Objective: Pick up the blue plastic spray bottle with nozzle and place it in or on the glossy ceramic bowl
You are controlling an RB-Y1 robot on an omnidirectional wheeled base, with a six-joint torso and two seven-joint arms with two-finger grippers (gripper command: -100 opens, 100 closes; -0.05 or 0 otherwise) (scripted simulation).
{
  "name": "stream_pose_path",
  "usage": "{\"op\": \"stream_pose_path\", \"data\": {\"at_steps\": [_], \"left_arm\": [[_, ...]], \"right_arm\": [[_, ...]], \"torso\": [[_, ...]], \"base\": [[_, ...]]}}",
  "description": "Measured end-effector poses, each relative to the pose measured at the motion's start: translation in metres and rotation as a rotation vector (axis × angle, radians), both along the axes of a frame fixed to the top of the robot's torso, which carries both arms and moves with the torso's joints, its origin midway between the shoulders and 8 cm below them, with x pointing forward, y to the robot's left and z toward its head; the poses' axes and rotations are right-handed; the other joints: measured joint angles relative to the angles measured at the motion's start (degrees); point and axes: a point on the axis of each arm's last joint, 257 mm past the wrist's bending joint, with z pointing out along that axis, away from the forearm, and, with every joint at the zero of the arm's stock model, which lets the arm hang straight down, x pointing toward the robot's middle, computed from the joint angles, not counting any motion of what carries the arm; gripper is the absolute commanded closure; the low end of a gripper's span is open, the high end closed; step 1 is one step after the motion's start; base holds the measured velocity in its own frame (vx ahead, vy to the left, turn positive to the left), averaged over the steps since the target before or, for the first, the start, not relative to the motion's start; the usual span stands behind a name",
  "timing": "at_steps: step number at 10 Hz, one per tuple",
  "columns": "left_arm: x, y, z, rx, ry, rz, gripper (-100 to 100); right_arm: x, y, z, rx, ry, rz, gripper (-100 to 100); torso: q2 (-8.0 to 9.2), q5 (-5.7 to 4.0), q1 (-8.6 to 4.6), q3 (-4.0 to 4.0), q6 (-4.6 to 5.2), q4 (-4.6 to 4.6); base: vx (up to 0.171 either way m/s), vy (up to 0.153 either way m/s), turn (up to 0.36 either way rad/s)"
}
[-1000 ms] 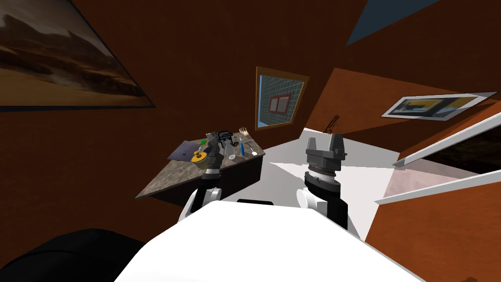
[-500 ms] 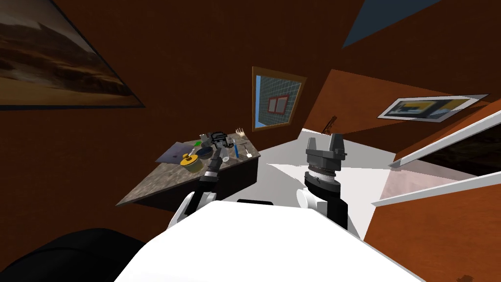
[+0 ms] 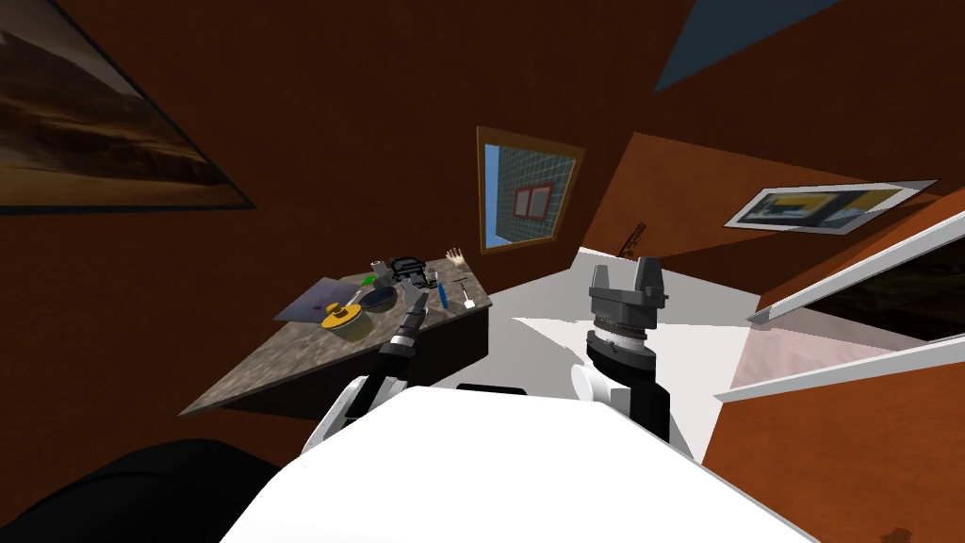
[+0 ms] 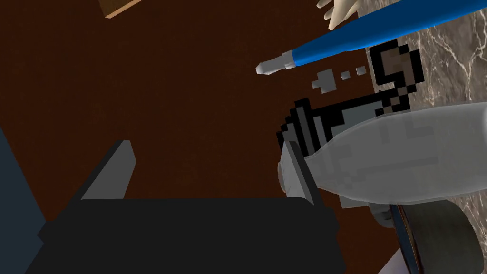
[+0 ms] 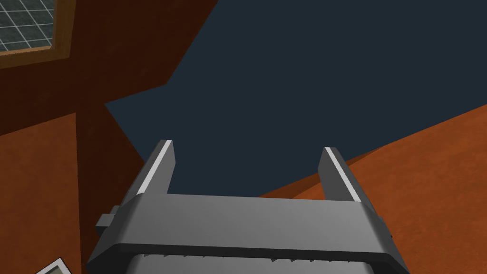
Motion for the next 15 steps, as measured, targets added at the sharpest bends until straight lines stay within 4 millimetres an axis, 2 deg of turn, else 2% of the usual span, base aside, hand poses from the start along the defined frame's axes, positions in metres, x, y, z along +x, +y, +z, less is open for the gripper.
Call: {"op": "stream_pose_path", "data": {"at_steps": [4, 6, 9, 15], "left_arm": [[-0.012, 0.029, -0.05, 0.169, 0.178, 0.047, -100], [-0.015, 0.04, -0.063, 0.218, 0.23, 0.061, -100], [-0.03, 0.063, -0.088, 0.335, 0.345, 0.088, -100], [-0.042, 0.1, -0.115, 0.496, 0.486, 0.128, -100]], "right_arm": [[0.0, 0.0, 0.0, 0.0, 0.0, 0.0, 0], [0.0, 0.0, 0.0, 0.0, 0.0, 0.0, 0], [0.0, 0.0, 0.0, 0.0, 0.0, 0.0, 0], [0.0, 0.0, 0.0, 0.0, 0.0, 0.0, 0]], "torso": [[-0.02, -0.06, -0.27, -0.02, 0.0, -0.01], [0.13, 0.01, 0.07, 0.07, 0.0, 0.03], [-0.08, -0.02, -0.08, -0.05, 0.0, -0.02], [0.18, 0.06, 0.33, 0.09, 0.0, 0.03]], "base": [[0.095, -0.164, -0.005], [0.067, -0.105, -0.014], [0.106, -0.121, 0.003], [0.059, -0.054, 0.002]]}}
